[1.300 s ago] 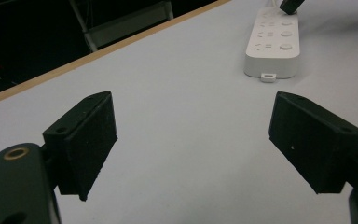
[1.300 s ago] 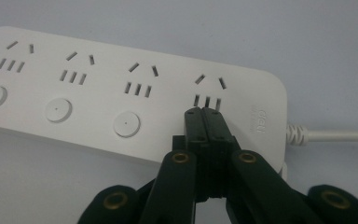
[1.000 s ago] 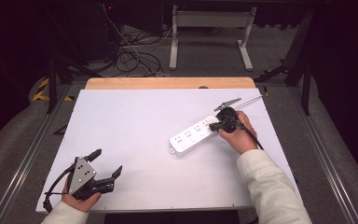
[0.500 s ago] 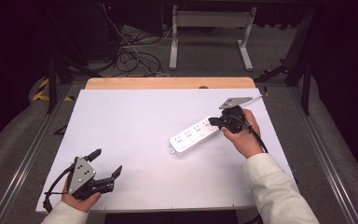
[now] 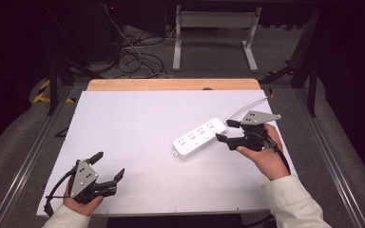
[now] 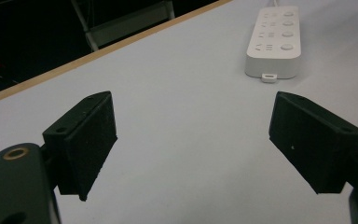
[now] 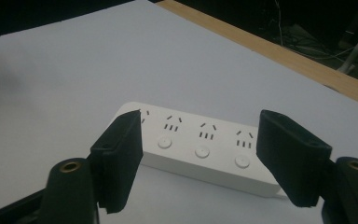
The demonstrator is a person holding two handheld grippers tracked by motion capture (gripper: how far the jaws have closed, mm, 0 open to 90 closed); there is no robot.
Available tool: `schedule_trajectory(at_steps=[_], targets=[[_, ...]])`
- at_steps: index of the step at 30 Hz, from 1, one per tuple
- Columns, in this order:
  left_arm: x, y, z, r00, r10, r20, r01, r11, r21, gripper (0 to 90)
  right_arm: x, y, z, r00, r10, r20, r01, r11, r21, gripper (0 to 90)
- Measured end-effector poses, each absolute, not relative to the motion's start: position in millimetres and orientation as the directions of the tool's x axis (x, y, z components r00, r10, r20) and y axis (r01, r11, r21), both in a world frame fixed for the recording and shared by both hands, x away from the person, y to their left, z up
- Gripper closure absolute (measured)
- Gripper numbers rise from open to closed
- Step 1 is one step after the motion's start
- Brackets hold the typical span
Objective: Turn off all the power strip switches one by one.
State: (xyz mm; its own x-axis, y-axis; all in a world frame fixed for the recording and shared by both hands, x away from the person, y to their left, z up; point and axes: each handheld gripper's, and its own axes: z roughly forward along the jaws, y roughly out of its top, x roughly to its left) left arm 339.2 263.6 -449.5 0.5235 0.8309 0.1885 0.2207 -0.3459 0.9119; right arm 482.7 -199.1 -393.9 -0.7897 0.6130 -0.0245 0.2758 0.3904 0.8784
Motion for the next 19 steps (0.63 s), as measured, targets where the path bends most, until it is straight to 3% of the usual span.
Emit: schedule_trajectory(at_steps=[6, 19], targets=[[339.0, 263.9, -449.5, 0.525, 0.831, 0.183, 0.219, -0.340, 0.914, 15.6, 456.9, -216.3, -404.5, -0.771, 0.637, -0.020, 0.243, 0.323, 0.915, 22.1], [339.3, 264.7, -449.2, 0.531, 0.831, 0.166, 0.223, -0.326, 0.919, 15.4, 413.9, -261.8, -465.4, -0.724, 0.687, 0.061, 0.300, 0.234, 0.925, 21.9]])
